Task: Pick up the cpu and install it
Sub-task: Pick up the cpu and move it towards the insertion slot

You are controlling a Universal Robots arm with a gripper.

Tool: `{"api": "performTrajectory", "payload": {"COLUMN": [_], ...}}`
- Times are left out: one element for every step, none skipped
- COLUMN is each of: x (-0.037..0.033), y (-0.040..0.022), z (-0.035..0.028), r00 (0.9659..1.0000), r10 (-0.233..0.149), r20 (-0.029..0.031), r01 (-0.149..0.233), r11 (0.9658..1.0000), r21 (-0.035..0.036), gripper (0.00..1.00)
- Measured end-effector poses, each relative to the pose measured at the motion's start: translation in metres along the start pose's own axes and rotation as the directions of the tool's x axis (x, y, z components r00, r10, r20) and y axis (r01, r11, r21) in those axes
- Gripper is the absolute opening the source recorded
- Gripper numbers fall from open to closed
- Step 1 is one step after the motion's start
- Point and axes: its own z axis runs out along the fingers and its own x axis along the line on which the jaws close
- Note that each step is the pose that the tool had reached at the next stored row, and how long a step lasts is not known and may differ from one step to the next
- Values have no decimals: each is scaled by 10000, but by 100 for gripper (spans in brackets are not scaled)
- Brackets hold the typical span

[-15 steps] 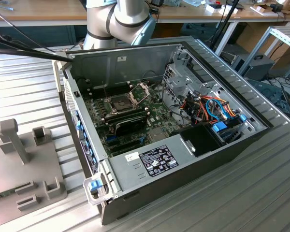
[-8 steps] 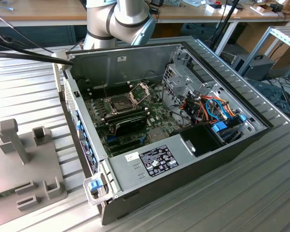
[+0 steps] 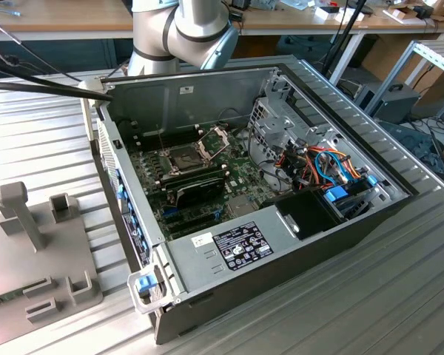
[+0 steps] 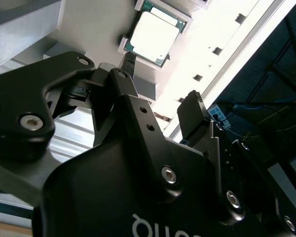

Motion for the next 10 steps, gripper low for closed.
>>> {"api": "performTrajectory", "payload": {"x": [0, 0, 0, 0, 0, 0, 0, 0, 0, 0], "y": [0, 0, 0, 0, 0, 0, -1, -1, -1, -1], "z": [3, 5, 7, 12, 16, 21, 25, 33, 37, 41], "r00": [10000, 10000, 10000, 10000, 10000, 10000, 10000, 10000, 10000, 10000], "r10": [0, 0, 0, 0, 0, 0, 1, 0, 0, 0], "r20": [1, 0, -1, 0, 0, 0, -1, 0, -2, -1], "r01": [0, 0, 0, 0, 0, 0, -1, 0, 0, 0], "r11": [10000, 10000, 10000, 10000, 10000, 10000, 10000, 10000, 10000, 10000], "r21": [-1, 0, 1, 0, 0, 0, 0, 0, 2, 1], "gripper": [62, 62, 62, 62, 62, 62, 62, 62, 62, 62]}}
